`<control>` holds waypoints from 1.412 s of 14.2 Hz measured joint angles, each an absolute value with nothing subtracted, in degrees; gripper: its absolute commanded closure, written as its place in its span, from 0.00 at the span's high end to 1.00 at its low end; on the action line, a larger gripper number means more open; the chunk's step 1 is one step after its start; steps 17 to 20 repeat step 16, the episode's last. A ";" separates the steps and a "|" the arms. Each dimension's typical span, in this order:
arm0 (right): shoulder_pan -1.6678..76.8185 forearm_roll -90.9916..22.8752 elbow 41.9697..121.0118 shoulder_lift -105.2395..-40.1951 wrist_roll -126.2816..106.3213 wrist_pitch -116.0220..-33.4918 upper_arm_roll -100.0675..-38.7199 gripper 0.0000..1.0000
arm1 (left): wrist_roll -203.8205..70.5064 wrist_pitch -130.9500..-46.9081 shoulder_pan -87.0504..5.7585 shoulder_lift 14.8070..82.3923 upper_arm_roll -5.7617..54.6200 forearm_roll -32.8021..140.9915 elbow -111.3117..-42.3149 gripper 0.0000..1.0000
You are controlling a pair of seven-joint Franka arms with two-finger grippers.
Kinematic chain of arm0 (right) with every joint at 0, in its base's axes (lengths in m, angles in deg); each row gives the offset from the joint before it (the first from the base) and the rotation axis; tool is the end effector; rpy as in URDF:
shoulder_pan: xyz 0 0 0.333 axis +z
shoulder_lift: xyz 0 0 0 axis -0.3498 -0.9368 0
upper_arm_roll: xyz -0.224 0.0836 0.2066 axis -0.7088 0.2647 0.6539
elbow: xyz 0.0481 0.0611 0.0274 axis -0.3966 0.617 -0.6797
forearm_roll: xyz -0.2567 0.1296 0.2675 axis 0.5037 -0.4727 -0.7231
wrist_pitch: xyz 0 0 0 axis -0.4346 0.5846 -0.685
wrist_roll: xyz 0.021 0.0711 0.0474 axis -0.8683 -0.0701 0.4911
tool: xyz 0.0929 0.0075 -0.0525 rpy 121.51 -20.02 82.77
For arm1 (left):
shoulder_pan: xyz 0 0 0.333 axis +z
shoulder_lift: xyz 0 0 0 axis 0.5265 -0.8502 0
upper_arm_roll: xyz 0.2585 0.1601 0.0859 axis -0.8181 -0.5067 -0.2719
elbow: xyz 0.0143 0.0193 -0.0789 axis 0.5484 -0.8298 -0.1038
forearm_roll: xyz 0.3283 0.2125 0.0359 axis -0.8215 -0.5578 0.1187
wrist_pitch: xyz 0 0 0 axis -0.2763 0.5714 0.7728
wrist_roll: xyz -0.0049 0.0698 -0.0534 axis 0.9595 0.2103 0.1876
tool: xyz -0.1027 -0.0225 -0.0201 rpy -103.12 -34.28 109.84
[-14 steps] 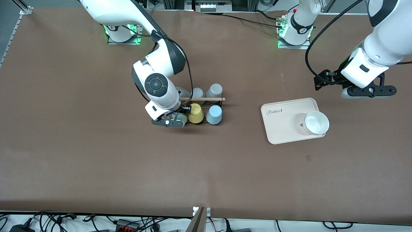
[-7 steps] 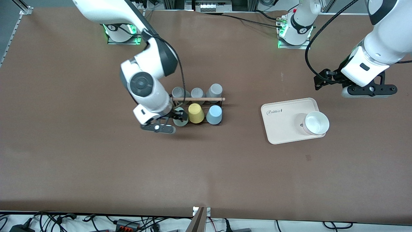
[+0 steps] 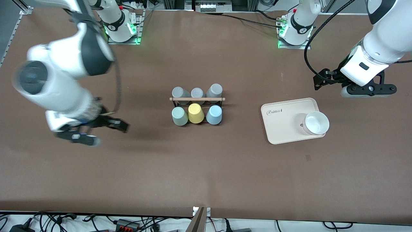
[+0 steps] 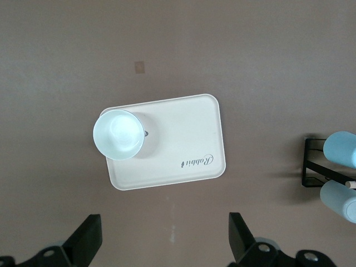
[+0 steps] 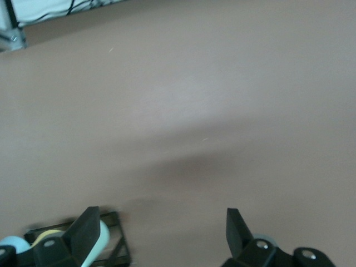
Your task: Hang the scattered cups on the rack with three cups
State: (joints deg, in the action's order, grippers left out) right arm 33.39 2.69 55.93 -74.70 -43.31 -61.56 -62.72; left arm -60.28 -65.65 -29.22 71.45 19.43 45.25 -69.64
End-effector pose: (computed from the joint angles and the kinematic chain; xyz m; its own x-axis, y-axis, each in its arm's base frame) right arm 0.6764 0.1674 0.5044 0.9676 -0.2481 0.0469 -0.2464 -0.9684 -0.0393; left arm 0.5629 -0.1036 0.5838 0.9989 0.0375 -0.0275 0.0377 -0.9993 0.0078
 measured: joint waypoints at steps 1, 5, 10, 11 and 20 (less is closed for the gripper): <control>32.14 2.69 55.91 -73.79 -43.09 -60.47 -62.93 1.00 | -60.28 -65.67 -29.22 71.45 19.45 45.25 -69.64 1.00; 27.13 2.74 55.94 -70.19 -40.56 -53.79 -63.52 1.00 | -60.28 -65.82 -29.22 71.45 19.50 45.25 -69.64 1.00; 24.03 2.73 64.44 -61.49 -38.17 -53.49 -63.51 1.00 | -60.31 -65.85 -29.21 71.45 19.51 45.25 -69.64 1.00; 24.05 2.73 68.27 -58.83 -37.80 -55.23 -63.44 1.00 | -60.31 -65.85 -29.21 71.45 19.50 45.25 -69.64 1.00; 23.22 2.75 79.25 -50.98 -29.29 -58.90 -63.48 1.00 | -60.34 -65.85 -28.75 71.45 19.50 45.25 -69.64 1.00</control>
